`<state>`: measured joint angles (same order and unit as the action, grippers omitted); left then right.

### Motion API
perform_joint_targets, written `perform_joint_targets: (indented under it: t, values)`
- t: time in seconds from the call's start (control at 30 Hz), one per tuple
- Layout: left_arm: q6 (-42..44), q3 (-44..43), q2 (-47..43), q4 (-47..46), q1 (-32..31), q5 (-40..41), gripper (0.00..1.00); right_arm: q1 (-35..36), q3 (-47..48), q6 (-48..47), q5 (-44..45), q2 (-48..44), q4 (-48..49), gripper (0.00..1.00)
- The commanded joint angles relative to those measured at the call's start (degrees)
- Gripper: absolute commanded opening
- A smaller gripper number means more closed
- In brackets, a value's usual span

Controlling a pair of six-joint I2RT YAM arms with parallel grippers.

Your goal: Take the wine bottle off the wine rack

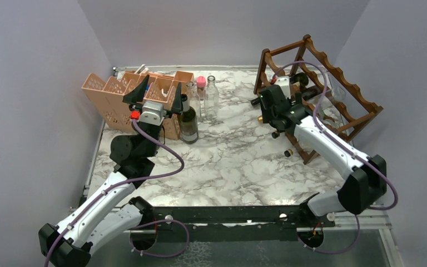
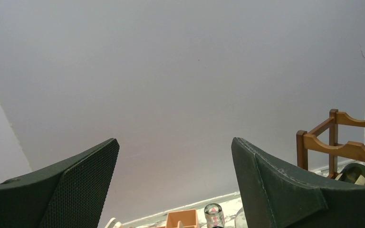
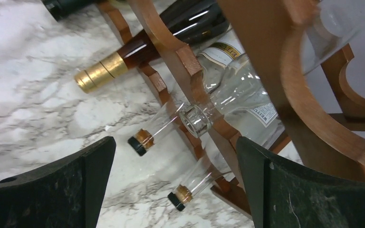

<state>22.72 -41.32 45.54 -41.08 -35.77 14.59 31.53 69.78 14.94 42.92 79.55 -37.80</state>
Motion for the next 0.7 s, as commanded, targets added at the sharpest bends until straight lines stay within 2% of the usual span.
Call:
perform_joint_targets:
  t: [0.0,0.07,0.27,0.4,0.53,0.67]
  values:
    - [-0.56,1.29,-0.12,-1.73,-0.31,0.15,0.94,-0.24,3.49,-6.08,3.31,6.52,-4.33,1.00]
    - [-0.62,1.25,-0.01,-1.78,-0.23,0.20,0.94,0.25,2.72,-10.88,2.60,7.57,-3.38,0.98]
    - [-0.64,1.27,-0.10,-1.73,-0.36,0.09,0.94,1.97,-2.07,-24.17,10.19,8.10,4.80,0.98]
    - [-0.58,1.33,0.12,-1.75,-0.66,0.22,0.94,2.02,-3.10,-33.52,16.97,10.30,7.74,0.90]
    - [-0.52,1.42,0.49,-1.86,-1.17,0.25,0.94,2.07,-1.34,-34.71,20.13,13.51,4.24,0.85]
    - [0.03,1.41,0.35,-1.81,-1.90,0.43,0.94,2.08,-3.44,-36.99,20.08,13.19,6.57,0.82]
